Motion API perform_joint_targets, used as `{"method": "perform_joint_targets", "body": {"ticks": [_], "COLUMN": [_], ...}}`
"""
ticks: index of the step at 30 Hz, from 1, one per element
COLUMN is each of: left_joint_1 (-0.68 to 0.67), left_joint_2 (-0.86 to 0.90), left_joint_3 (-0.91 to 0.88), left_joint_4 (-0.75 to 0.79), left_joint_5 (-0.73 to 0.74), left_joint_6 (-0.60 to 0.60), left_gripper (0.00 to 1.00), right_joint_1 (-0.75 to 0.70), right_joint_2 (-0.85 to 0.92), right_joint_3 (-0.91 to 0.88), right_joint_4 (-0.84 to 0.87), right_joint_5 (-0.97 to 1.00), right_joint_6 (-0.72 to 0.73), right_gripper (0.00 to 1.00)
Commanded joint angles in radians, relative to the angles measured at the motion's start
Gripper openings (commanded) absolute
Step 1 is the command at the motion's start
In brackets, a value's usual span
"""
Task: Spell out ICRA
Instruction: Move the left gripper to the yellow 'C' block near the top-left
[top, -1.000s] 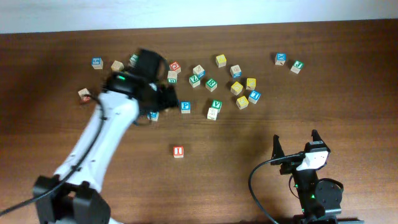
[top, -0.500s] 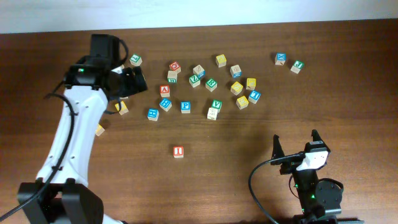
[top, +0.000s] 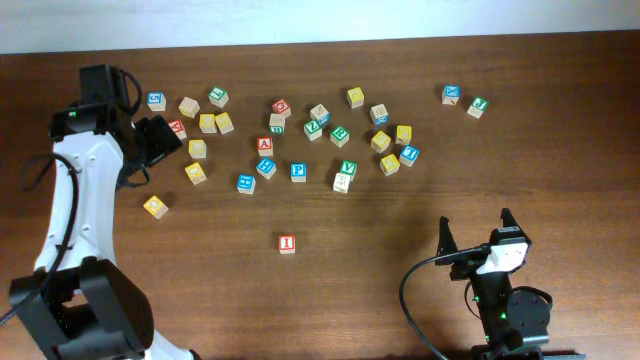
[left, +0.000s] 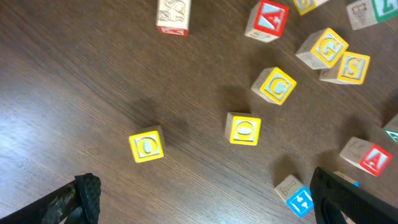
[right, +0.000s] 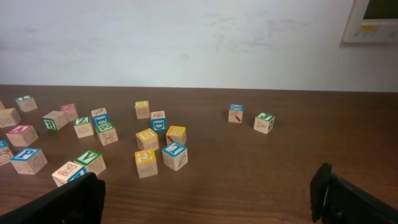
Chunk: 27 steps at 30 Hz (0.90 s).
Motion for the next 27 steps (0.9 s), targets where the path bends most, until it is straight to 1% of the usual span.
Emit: {"method": "perform_joint_targets", "body": {"ticks": [1,8,10,14,15,16,17,21,23,27], "left_joint_1": [0.001,-0.071,-0.104,-0.152,-0.162,-0.169,-0.17,-0.167,-0.167,-0.166], "left_joint_2": [0.039,0.159,0.192,0.228,0.231,0.237,0.244,0.276,0.276,0.276], "left_joint_3": [0.006,0.006,0.006,0.005,0.005,0.005,0.005,0.005,0.006,0.008], "left_joint_4": [0.013,0.017,0.038,0.073,0.084,0.095,0.105,0.151,0.216,0.312], "left_joint_5": [0.173,0.164,0.127,0.025,0.0,-0.01,-0.011,-0.038,-0.079,-0.079], "left_joint_6": [-0.012,-0.012,-0.012,-0.013,-0.013,-0.013,-0.013,-0.013,-0.012,-0.012], "left_gripper": [0.99,1.0,0.92,0.89,0.85,0.84,0.79,0.8,0.81,0.82], "right_joint_1": [-0.006,-0.006,-0.006,-0.006,-0.006,-0.006,-0.006,-0.006,-0.006,-0.006], "right_joint_2": [-0.007,-0.007,-0.007,-0.007,-0.007,-0.007,-0.007,-0.007,-0.007,-0.007], "right_joint_3": [-0.005,-0.005,-0.005,-0.005,-0.005,-0.005,-0.005,-0.005,-0.005,-0.005], "right_joint_4": [-0.005,-0.005,-0.005,-0.005,-0.005,-0.005,-0.005,-0.005,-0.005,-0.005], "right_joint_5": [0.005,0.005,0.005,0.005,0.005,0.005,0.005,0.005,0.005,0.005], "right_joint_6": [0.008,0.008,0.008,0.008,0.008,0.008,0.008,0.008,0.008,0.008], "right_gripper": [0.98,0.98,0.98,0.98,0.98,0.98,0.98,0.98,0.98,0.98]}}
